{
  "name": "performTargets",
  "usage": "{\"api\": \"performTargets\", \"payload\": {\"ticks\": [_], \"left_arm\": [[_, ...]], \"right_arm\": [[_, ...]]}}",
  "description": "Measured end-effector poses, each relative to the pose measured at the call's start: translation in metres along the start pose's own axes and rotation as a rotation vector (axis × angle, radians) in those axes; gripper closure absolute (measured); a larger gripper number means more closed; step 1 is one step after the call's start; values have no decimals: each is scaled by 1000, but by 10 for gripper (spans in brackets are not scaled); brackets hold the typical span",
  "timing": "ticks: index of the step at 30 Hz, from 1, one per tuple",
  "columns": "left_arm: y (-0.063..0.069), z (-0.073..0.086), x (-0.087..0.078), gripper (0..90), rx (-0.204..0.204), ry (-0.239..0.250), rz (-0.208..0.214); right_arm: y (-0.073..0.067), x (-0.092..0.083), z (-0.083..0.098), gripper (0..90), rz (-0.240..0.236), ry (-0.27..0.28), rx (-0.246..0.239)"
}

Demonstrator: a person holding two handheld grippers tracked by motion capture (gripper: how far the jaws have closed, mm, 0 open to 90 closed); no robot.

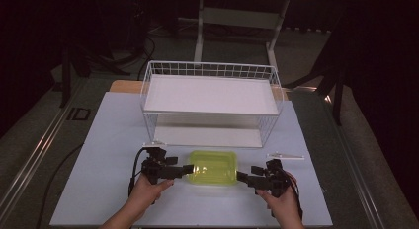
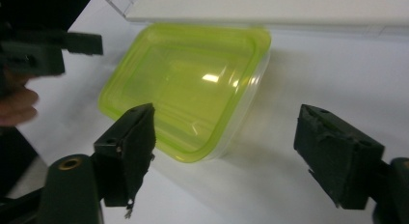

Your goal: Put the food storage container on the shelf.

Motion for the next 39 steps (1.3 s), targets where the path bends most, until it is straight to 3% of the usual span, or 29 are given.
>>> {"api": "performTargets", "payload": {"ticks": [4,6,10,11,14,17,18,20,23,30,36,39], "left_arm": [[-6,7,8,220,-79,-64,8],[-7,7,11,261,-126,-75,36],[-9,10,16,342,-153,-87,60],[-10,10,17,403,-158,-91,62],[-10,8,18,494,-179,-76,84],[-9,8,19,567,-180,-77,86],[-9,7,20,631,-156,-80,45],[-10,7,20,688,-157,-81,20],[-9,9,19,712,-142,-91,15],[-4,13,19,750,-146,-119,10],[0,18,15,778,-157,-98,11],[1,15,11,801,-159,-79,0]], "right_arm": [[4,12,0,311,-60,-39,111],[7,18,-1,356,-70,-53,153],[10,26,-3,432,-80,-75,205],[10,27,-3,458,-81,-81,214],[10,31,-4,538,-74,-96,218],[10,33,-4,552,-65,-105,212],[9,35,-4,621,-56,-118,208],[8,36,-4,677,-43,-123,191],[7,37,-2,716,-15,-143,163],[4,34,0,758,-16,-142,176],[-1,29,4,786,-25,-137,202],[-5,27,4,793,-27,-132,192]]}}
Point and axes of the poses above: each handheld gripper's, and its own axes: x roughly forward along the jaws, z roughly out of its underside, y roughly to its right, the point moved 9 cm from there along x, roughly forward along the jaws, and after that the axes turned 4 degrees about -y, right-handed, at the moved point
